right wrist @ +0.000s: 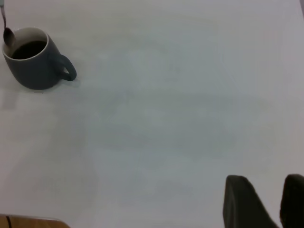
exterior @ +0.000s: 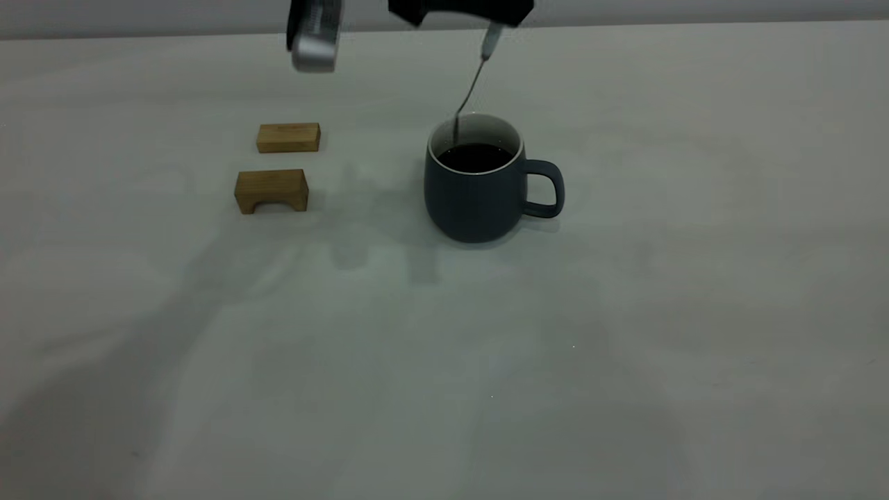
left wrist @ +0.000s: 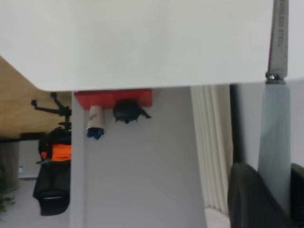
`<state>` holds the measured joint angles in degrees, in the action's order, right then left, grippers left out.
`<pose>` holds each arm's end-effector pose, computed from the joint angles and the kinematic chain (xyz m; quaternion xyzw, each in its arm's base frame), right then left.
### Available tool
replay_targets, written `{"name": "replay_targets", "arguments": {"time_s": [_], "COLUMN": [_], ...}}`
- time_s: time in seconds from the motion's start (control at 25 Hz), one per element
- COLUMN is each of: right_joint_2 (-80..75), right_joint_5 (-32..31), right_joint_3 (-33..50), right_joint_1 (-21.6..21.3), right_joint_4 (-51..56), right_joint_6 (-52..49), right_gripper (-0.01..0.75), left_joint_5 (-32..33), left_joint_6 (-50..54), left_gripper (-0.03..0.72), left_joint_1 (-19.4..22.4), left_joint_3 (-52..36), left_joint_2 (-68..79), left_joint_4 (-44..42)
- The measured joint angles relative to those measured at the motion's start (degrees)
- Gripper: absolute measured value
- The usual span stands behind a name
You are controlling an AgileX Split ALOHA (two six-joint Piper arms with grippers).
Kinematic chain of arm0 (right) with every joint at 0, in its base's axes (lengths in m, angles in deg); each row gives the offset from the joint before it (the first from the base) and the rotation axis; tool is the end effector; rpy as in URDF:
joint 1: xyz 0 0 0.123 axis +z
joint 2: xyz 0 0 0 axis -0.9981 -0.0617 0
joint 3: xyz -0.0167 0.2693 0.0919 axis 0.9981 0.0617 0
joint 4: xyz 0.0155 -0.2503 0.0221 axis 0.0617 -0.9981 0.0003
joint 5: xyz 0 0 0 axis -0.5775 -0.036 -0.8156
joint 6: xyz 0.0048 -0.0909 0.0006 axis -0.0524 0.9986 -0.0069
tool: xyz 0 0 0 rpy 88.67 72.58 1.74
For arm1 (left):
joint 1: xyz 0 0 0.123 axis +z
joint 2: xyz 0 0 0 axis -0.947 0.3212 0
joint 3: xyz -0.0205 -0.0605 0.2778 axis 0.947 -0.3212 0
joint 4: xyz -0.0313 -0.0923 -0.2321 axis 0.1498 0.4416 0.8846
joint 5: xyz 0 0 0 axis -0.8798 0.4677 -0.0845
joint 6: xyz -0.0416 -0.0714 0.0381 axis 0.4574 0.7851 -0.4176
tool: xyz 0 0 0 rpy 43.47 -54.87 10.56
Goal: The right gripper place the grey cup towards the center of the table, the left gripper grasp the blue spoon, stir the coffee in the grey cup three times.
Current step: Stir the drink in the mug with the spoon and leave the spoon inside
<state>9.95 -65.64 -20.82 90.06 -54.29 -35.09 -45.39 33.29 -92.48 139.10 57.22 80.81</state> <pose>-0.0022 0.0003 0.2630 -0.0444 0.8826 0.0091 0.4679 0.4059 -0.2192 0.1416 0.6576 -0.6136 0.3728 0.2281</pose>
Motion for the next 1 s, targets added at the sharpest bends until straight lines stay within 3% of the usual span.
{"name": "replay_targets", "arguments": {"time_s": [0.28,0.56,0.68,0.84,1.0], "right_joint_2": [0.0,0.0,0.0,0.0,0.0], "right_joint_5": [0.0,0.0,0.0,0.0,0.0], "right_joint_3": [0.0,0.0,0.0,0.0,0.0], "right_joint_1": [0.0,0.0,0.0,0.0,0.0], "right_joint_4": [0.0,0.0,0.0,0.0,0.0], "right_joint_6": [0.0,0.0,0.0,0.0,0.0], "right_gripper": [0.237,0.237,0.237,0.237,0.237], "left_joint_5": [-3.8,-6.2,-3.0,2.2,1.7], "left_joint_6": [-1.5,-18.4,-23.7,-18.2,-10.9], "left_gripper": [0.176,0.176,0.176,0.176,0.176], "left_joint_1": [0.1,0.1,0.1,0.1,0.1], "left_joint_3": [0.0,0.0,0.0,0.0,0.0], "left_joint_2": [5.6,10.8,12.4,13.1,13.1], "left_joint_4": [5.9,21.5,27.4,26.8,23.6]}}
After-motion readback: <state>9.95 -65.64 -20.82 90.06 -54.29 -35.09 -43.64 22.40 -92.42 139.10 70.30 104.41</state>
